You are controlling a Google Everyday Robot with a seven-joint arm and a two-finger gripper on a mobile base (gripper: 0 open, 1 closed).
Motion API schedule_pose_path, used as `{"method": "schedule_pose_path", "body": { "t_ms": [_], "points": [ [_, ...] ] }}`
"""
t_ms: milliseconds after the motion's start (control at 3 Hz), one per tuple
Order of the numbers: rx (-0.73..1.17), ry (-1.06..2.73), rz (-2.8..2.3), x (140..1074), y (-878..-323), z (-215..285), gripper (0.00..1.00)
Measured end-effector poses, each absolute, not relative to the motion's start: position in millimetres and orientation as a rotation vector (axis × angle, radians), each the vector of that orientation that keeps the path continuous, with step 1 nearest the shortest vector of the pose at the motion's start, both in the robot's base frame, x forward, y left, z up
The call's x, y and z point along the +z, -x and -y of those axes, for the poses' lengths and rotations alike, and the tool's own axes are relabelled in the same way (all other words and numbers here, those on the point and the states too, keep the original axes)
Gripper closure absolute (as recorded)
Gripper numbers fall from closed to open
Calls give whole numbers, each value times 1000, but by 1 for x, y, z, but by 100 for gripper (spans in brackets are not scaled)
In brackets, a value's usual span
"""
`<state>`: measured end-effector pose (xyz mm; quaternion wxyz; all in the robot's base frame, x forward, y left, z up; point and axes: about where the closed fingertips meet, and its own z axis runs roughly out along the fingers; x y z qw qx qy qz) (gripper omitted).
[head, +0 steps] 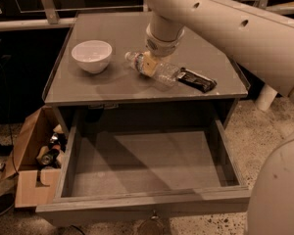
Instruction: Pick water bottle from top drawer and place on counter
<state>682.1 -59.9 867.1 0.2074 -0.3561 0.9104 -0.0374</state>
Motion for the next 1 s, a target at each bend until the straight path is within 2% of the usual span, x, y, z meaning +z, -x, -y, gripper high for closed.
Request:
{"method": "schedule_pose_path", "body": {
  "t_ms": [333, 667, 1000],
  "points": [
    [-104, 991, -2535, 867, -682, 60, 12],
    [-104, 992, -2535, 867, -682, 60, 0],
    [-104, 992, -2535, 867, -682, 60, 0]
  ]
}}
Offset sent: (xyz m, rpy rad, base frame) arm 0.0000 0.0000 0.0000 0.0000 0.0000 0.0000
